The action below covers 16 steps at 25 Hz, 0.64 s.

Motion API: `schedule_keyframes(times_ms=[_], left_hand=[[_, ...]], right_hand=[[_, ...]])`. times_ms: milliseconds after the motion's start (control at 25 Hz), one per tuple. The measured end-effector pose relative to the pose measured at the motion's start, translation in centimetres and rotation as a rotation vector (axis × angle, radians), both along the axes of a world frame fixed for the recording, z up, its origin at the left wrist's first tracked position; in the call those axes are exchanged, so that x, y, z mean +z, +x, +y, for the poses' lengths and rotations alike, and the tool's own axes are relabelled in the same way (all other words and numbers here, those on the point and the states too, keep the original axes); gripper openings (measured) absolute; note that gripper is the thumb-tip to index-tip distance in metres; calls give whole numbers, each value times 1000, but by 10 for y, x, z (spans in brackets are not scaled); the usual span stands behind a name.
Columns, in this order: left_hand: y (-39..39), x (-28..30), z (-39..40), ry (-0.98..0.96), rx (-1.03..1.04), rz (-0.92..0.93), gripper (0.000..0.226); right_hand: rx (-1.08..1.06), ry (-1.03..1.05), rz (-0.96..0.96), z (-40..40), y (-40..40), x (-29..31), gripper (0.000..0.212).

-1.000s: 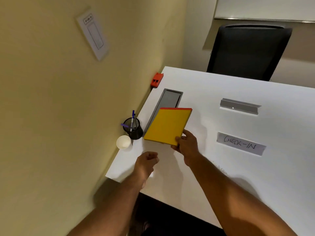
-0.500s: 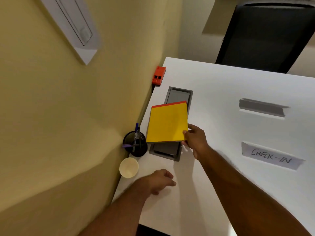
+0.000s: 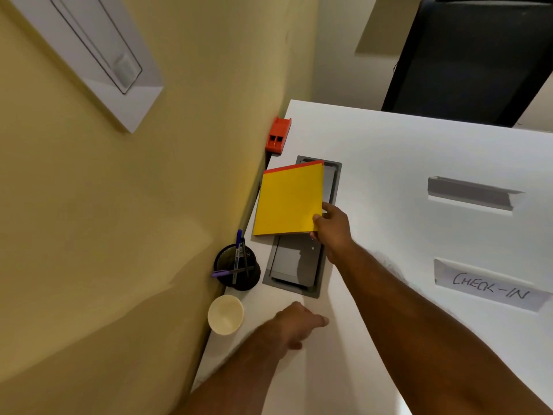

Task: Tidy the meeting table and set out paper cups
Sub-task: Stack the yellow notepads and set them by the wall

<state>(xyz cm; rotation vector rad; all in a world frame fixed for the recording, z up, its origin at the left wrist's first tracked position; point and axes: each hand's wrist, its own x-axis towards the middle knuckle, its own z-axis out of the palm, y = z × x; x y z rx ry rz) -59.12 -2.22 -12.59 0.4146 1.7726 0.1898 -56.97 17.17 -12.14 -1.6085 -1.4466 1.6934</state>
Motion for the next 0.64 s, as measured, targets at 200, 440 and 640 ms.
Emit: schedule_keyframes(times_ms=[200,440,640], left_hand=[[-1,-9,3,23,145,-51,50],[14,-17,-13,112,24,133,48],[12,-16,-4,73,13,133,55]], right_hand=[[71,-33,-45,-6,-21,-19,45],[188,168,-205,-13,-20,-33,37],[273,308,-376,-22,-2,-28,43]])
